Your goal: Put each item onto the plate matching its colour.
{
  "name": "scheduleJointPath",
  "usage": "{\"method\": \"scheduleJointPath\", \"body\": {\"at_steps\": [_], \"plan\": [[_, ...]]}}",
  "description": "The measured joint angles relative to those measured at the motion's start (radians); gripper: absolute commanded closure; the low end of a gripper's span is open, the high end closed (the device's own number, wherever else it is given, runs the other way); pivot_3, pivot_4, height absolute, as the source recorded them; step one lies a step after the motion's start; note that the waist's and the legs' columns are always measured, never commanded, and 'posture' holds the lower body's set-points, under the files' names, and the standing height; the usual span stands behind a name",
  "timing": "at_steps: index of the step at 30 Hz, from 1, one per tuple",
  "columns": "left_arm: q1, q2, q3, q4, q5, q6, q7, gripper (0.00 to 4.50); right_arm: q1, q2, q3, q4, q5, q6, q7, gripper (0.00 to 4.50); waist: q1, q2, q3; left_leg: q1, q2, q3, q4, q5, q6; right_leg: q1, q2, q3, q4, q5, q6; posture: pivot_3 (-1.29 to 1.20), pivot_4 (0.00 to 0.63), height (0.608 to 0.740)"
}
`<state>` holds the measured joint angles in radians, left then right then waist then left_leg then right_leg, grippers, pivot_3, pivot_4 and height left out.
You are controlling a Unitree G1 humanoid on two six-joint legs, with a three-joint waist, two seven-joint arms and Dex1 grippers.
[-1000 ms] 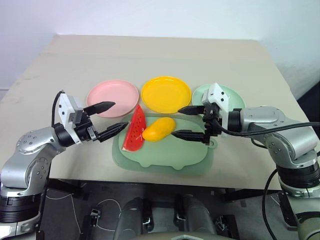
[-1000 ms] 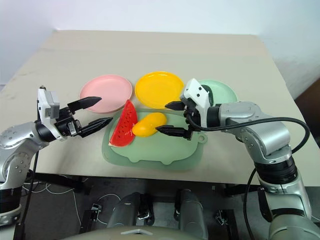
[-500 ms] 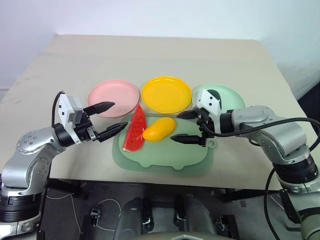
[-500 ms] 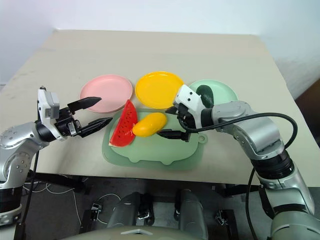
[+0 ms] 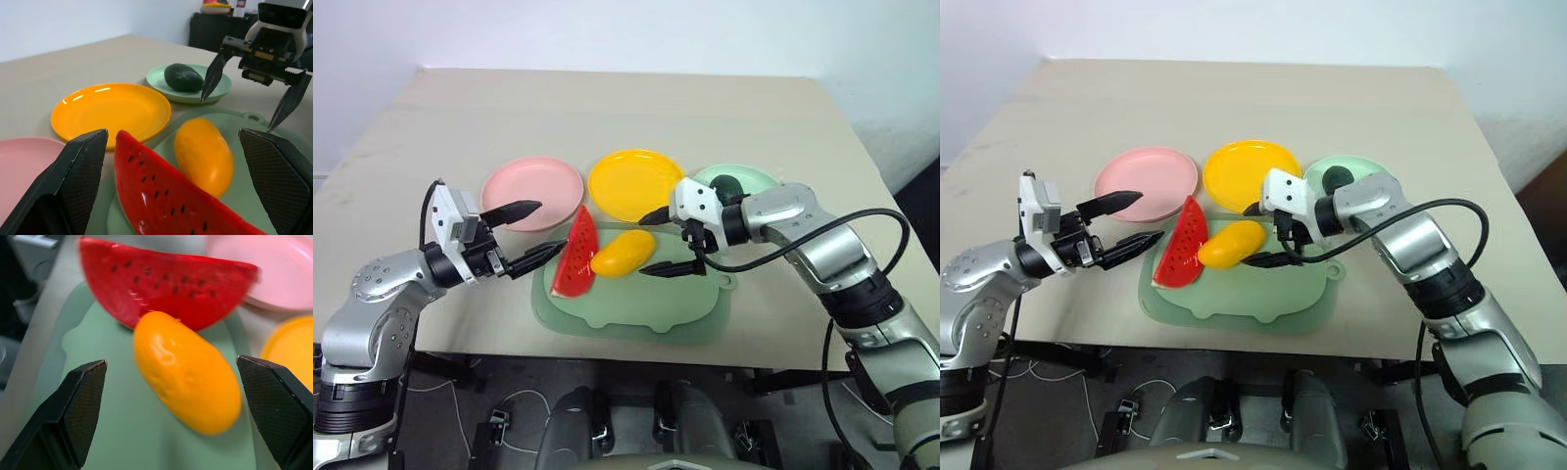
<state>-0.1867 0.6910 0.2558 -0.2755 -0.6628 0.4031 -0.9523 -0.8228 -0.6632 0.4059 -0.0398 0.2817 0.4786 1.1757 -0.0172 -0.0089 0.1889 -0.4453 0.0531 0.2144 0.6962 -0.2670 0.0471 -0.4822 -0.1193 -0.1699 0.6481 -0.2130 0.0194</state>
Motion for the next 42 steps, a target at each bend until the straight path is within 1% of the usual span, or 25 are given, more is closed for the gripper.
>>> {"method": "scheduleJointPath", "body": {"at_steps": [5,10,17,21,23,24,25,26,31,35,37,39,42], "plan": [[0.041,-0.001,0.008,-0.012,-0.001,0.000,0.008,0.00,-0.054,0.058,0.058,0.162,-0.108,-0.211,0.097,0.01,-0.001,0.000,0.000,0.000,0.000,0.000,0.001,0.000,0.000,0.000,0.000,0.000,0.001,0.000,0.000,0.00,0.150,0.696],[0.056,0.000,0.018,-0.050,-0.005,0.002,0.031,0.00,-0.116,0.144,0.078,0.344,-0.191,-0.426,0.141,0.01,-0.002,0.000,0.000,0.000,0.000,0.000,0.001,0.000,0.000,0.001,0.000,0.000,0.001,0.000,0.000,0.00,0.150,0.696],[0.076,0.005,0.043,-0.084,-0.017,0.006,0.052,0.00,-0.184,0.232,0.091,0.579,-0.286,-0.600,0.173,0.01,-0.004,0.000,0.000,0.001,0.000,0.000,0.001,0.000,0.000,0.001,0.000,0.000,0.002,0.000,0.000,0.00,0.150,0.696],[0.080,0.006,0.047,-0.092,-0.022,0.007,0.064,0.00,-0.217,0.289,0.098,0.728,-0.353,-0.661,0.157,0.01,-0.005,0.000,0.000,0.001,0.000,0.000,0.001,0.000,0.000,0.001,0.000,0.000,0.003,0.000,0.000,0.00,0.150,0.696],[0.080,0.006,0.048,-0.093,-0.023,0.008,0.069,0.00,-0.233,0.306,0.098,0.784,-0.375,-0.668,0.146,0.40,-0.005,0.000,0.000,0.001,0.000,0.001,0.001,0.000,0.000,0.001,0.000,0.000,0.003,0.000,0.000,0.00,0.150,0.696],[0.080,0.006,0.048,-0.093,-0.024,0.008,0.071,0.00,-0.242,0.309,0.097,0.793,-0.380,-0.669,0.146,0.61,-0.005,0.000,0.000,0.001,0.000,0.001,0.001,0.000,0.000,0.001,0.000,0.000,0.003,0.000,0.000,0.00,0.150,0.696],[0.080,0.006,0.049,-0.093,-0.024,0.008,0.072,0.00,-0.246,0.309,0.095,0.795,-0.383,-0.669,0.147,0.93,-0.005,0.000,0.000,0.001,0.000,0.000,0.001,0.000,0.000,0.001,0.000,0.000,0.003,0.000,0.000,0.00,0.150,0.696],[0.082,0.007,0.049,-0.094,-0.024,0.008,0.072,0.00,-0.247,0.309,0.091,0.796,-0.386,-0.670,0.148,1.10,-0.005,0.000,0.000,0.001,0.000,0.000,0.001,0.000,0.000,0.001,0.000,0.000,0.003,0.000,0.000,0.00,0.150,0.696],[0.088,0.009,0.051,-0.093,-0.024,0.008,0.069,0.00,-0.243,0.288,0.079,0.777,-0.392,-0.666,0.178,1.13,-0.004,0.000,0.000,0.001,0.000,0.000,0.001,0.000,-0.001,0.000,0.000,0.000,0.003,0.000,0.000,0.00,0.150,0.696],[0.081,0.009,0.049,-0.091,-0.023,0.006,0.067,0.00,-0.209,0.238,0.040,0.646,-0.347,-0.615,0.234,1.13,-0.004,0.000,0.000,0.001,0.000,0.000,0.001,0.000,-0.001,0.000,0.000,0.000,0.003,0.000,0.000,0.00,0.150,0.696],[0.072,0.009,0.046,-0.090,-0.023,0.005,0.066,0.00,-0.185,0.221,0.014,0.569,-0.316,-0.559,0.249,1.13,-0.004,0.000,0.000,0.001,0.000,0.000,0.001,0.000,-0.001,0.000,0.000,0.000,0.003,0.000,0.000,0.00,0.150,0.696],[0.064,0.007,0.044,-0.087,-0.023,0.002,0.064,0.00,-0.165,0.208,-0.028,0.487,-0.266,-0.458,0.252,1.13,-0.004,0.000,0.000,0.001,0.000,0.000,0.002,0.000,-0.001,0.000,-0.001,0.000,0.003,0.000,0.000,0.00,0.150,0.696],[0.055,0.004,0.041,-0.078,-0.021,0.001,0.061,0.00,-0.187,0.204,-0.093,0.467,-0.245,-0.355,0.187,1.13,-0.004,0.000,0.000,0.001,0.000,0.000,0.002,0.000,-0.001,0.000,-0.001,0.000,0.004,0.000,0.000,0.00,0.150,0.696]]}}
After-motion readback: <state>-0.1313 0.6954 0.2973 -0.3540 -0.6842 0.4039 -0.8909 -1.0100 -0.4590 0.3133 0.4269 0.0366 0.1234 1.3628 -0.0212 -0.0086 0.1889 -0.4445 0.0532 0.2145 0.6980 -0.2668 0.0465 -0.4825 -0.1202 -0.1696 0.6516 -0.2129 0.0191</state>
